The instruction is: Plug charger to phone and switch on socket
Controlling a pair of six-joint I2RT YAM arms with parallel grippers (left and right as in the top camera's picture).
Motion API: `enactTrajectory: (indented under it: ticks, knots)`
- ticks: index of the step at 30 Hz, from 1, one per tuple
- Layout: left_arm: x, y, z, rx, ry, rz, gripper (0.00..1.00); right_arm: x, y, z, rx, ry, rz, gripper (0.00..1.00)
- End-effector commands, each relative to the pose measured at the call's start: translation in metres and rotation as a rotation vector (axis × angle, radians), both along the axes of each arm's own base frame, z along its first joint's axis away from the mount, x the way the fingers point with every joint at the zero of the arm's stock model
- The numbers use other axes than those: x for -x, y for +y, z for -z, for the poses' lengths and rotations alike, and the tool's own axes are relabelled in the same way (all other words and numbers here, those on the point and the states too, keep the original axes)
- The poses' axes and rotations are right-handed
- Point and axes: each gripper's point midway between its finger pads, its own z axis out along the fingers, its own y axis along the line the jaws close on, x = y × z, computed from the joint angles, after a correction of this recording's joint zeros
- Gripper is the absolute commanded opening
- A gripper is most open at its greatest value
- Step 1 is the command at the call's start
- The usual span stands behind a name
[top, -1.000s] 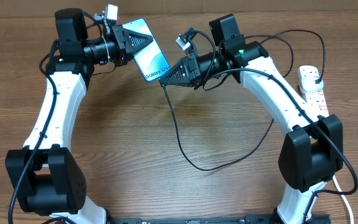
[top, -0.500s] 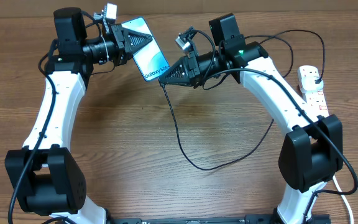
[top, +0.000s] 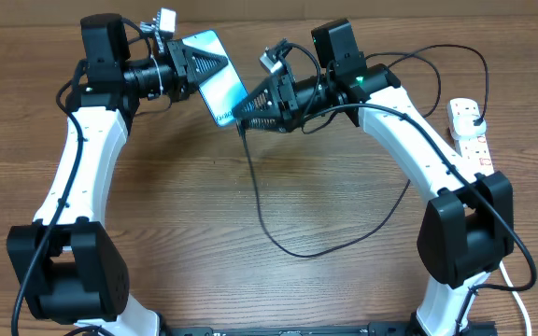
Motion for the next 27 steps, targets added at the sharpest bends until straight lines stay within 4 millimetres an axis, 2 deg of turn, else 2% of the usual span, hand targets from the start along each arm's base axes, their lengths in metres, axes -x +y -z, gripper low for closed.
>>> enactTrajectory:
  ticks: [1,11,16,19,21,22,23,27]
  knots:
    - [0.048,-0.039,-0.029,0.125,-0.005,0.238,0.04,-0.012,-0.001,-0.007,0.022,-0.082,0.042,0.66]
    - [0.042,-0.038,-0.03,0.109,-0.06,0.224,0.04,0.0,-0.006,0.006,0.055,-0.105,0.005,0.7]
    - [0.02,-0.013,-0.02,0.035,-0.104,0.102,0.04,0.004,-0.004,0.013,0.089,-0.087,0.007,0.75]
    - [0.004,0.018,-0.007,-0.027,-0.09,-0.016,0.04,0.008,-0.001,0.037,0.217,-0.113,0.028,0.76]
    - [-0.003,0.048,0.008,-0.085,-0.047,-0.107,0.04,0.013,0.001,0.061,0.361,-0.156,0.04,0.76]
    - [-0.004,0.059,0.015,-0.108,-0.027,-0.136,0.04,0.014,0.001,0.069,0.416,-0.169,0.047,0.77]
    - [-0.003,0.077,0.029,-0.157,0.018,-0.189,0.04,0.017,0.0,0.09,0.565,-0.212,0.072,0.77]
    - [0.004,0.113,0.058,-0.263,0.128,-0.284,0.04,0.027,0.007,0.126,0.834,-0.353,0.086,0.71]
